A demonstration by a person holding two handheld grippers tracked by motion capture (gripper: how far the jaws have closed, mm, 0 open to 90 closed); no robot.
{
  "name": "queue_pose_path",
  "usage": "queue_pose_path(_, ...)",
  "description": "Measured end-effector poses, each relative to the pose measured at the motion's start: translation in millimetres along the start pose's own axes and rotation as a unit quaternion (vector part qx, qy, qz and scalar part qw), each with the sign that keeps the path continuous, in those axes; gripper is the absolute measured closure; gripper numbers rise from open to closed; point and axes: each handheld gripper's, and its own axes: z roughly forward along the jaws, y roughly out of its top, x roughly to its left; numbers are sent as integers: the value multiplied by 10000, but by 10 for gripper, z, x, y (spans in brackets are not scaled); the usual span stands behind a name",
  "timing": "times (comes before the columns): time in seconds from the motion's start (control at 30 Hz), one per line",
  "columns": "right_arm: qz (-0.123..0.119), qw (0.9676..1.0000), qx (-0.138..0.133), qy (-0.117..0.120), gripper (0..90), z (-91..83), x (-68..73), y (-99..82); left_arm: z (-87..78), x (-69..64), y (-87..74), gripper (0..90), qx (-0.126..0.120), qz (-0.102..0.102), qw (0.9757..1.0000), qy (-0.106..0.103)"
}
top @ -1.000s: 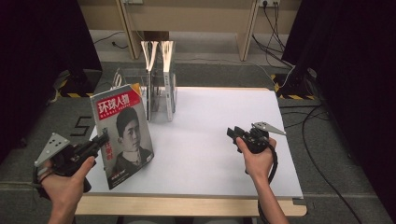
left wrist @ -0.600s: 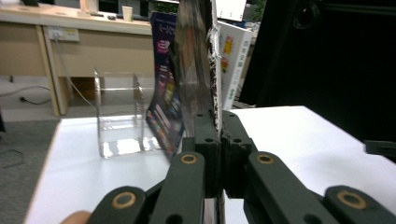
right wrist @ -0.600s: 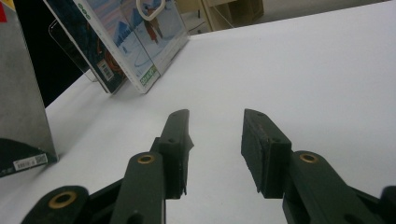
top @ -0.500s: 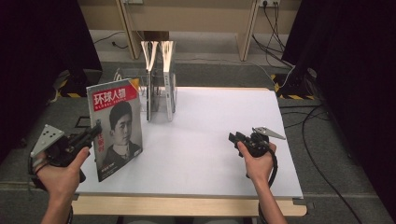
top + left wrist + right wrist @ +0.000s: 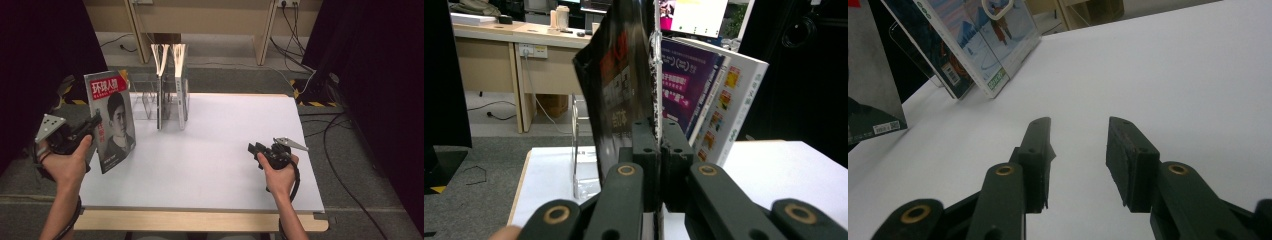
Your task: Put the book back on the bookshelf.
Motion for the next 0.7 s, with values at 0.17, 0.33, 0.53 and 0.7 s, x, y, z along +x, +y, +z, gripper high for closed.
queue_pose_path(0.17,48,10000,25,5,624,-2,-1,-11,79,47,46,869,-64,-87,9999,51)
queue_pose_path(0.33,43,10000,43,13,623,14,3,-24,159,64,103,869,-88,-54,9999,94)
queue_pose_path(0.53,1,10000,57,36,623,34,8,-35,336,135,130,868,-84,-151,9997,197)
queue_pose_path(0.7,38,10000,88,20,623,42,-6,-40,520,161,160,868,-51,-152,9995,287)
